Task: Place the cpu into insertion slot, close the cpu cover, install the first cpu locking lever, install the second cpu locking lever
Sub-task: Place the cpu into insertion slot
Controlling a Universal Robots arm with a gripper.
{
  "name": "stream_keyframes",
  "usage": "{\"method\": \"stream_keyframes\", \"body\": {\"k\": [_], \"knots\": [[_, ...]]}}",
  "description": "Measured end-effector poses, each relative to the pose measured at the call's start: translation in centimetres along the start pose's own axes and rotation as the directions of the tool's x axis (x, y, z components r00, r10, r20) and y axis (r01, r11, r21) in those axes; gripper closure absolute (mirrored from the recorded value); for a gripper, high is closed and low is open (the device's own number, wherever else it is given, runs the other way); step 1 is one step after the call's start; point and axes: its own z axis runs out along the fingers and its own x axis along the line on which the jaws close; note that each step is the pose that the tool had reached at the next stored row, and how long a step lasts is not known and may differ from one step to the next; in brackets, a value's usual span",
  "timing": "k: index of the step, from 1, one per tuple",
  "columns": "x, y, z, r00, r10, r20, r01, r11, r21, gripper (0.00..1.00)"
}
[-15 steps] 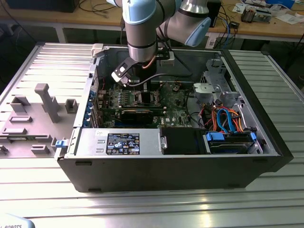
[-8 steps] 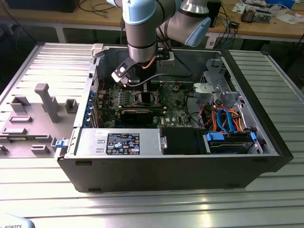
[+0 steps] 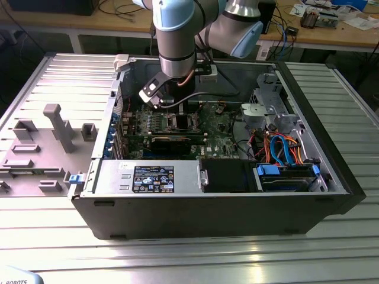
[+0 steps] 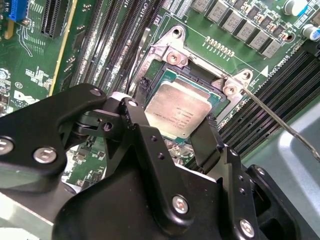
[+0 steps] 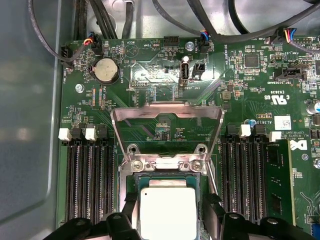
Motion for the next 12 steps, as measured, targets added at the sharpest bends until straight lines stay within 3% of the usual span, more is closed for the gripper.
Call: {"method": "stream_keyframes", "body": {"k": [12], "knots": [[0.00,-0.02,0.20,1.0000,0.000,0.0001,0.000,1.0000,0.0000,0.38]]}}
